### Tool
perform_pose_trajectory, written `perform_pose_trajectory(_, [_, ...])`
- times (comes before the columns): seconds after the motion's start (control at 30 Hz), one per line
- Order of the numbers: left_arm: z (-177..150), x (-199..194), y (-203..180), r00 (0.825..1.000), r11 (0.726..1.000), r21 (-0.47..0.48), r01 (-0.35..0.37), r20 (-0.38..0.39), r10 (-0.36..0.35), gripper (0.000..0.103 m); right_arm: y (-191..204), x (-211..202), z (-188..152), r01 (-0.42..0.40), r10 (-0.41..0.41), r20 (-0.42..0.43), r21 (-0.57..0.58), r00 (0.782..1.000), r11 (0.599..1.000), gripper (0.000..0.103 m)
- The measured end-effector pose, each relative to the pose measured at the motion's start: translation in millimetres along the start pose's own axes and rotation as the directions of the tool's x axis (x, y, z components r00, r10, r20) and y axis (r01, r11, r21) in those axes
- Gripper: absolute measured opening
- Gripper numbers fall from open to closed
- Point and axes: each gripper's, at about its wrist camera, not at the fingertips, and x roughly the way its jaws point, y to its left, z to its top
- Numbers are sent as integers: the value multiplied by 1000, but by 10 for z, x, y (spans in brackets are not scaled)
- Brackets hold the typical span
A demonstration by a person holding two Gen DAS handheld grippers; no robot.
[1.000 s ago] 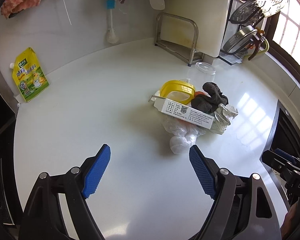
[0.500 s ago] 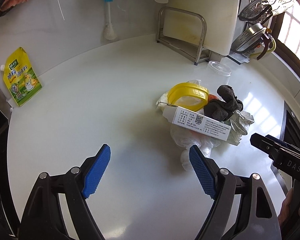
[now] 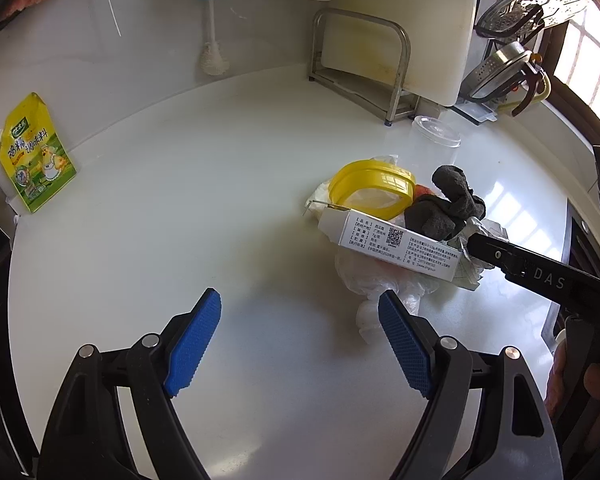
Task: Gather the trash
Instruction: 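Move both tools back toward the trash pile on the counter, then grasp the crumpled white paper with the right tool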
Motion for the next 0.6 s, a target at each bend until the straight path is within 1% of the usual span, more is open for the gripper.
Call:
perform_pose_trajectory(0.03, [4, 5, -8, 1000, 1000, -2, 1, -1, -1, 79, 9, 11, 12, -5, 5, -2, -4, 1000, 1000, 64])
perform_pose_trajectory(0.07, [9, 9, -11, 1000, 1000, -4, 2, -2, -2, 79, 19, 10, 15, -5, 5, -3, -9, 1000, 1000, 60])
perform_pose_trajectory(0.1, [15, 12, -16, 1000, 1000, -6, 3, -2, -3, 79, 30, 8, 20, -9, 9, -5, -16, 1000, 1000, 52])
perform_pose_trajectory(0.17, [28, 11, -21, 1000, 1000, -9, 5, 3, -5, 79, 46, -9, 16, -15, 15, -10, -28, 1000, 1000, 41])
perform_pose_trajectory(0.2, [34, 10, -22, 1000, 1000, -10, 5, 6, -5, 79, 47, -21, 16, -19, 19, -11, -29, 1000, 999, 38])
perform_pose_trajectory(0.43, [115, 33, -35, 1000, 1000, -24, 10, 15, -10, 79, -3, -199, -66, -32, 32, 12, -12, 999, 999, 33])
perform_pose_trajectory(0.6, [178, 74, -34, 1000, 998, -50, 22, 7, -22, 79, -97, -383, -148, -4, 4, 37, 8, 999, 1000, 33])
